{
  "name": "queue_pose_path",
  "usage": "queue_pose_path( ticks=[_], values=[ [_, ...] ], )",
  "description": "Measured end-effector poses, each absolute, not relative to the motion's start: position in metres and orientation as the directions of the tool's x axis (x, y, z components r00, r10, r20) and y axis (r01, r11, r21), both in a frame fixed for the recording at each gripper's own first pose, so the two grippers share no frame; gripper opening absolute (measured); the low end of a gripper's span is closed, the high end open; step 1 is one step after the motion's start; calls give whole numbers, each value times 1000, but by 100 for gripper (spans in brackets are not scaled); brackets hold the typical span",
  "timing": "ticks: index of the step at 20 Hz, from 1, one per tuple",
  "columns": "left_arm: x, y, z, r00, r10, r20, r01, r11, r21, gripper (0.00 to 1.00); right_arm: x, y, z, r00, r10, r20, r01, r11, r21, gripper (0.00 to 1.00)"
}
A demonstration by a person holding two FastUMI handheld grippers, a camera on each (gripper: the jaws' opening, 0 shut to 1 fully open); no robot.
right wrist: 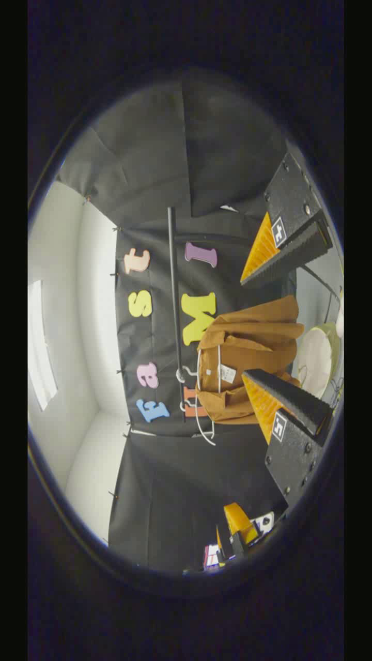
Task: Grasp the clothes on the hanger with both hands and then place them into the laundry hamper below.
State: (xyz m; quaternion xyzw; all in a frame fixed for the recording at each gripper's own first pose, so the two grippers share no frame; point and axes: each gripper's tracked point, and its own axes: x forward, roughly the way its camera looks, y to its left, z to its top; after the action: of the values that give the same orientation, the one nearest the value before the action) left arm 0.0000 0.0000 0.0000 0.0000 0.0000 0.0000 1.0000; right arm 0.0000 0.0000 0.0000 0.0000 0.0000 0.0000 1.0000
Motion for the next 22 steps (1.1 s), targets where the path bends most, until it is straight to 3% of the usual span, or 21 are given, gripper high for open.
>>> queue_pose_path(
  ticks=[11, 22],
  values=[
    [19, -18, -1, 998, -59, 11, 60, 998, -11, 100, 23, 10, -25, 999, 19, -33, -20, 999, -24, 99],
    [133, -66, -38, 999, -40, 31, 40, 999, 10, 100, 185, 12, -81, 984, 134, -115, -133, 991, 14, 100]
  ],
)
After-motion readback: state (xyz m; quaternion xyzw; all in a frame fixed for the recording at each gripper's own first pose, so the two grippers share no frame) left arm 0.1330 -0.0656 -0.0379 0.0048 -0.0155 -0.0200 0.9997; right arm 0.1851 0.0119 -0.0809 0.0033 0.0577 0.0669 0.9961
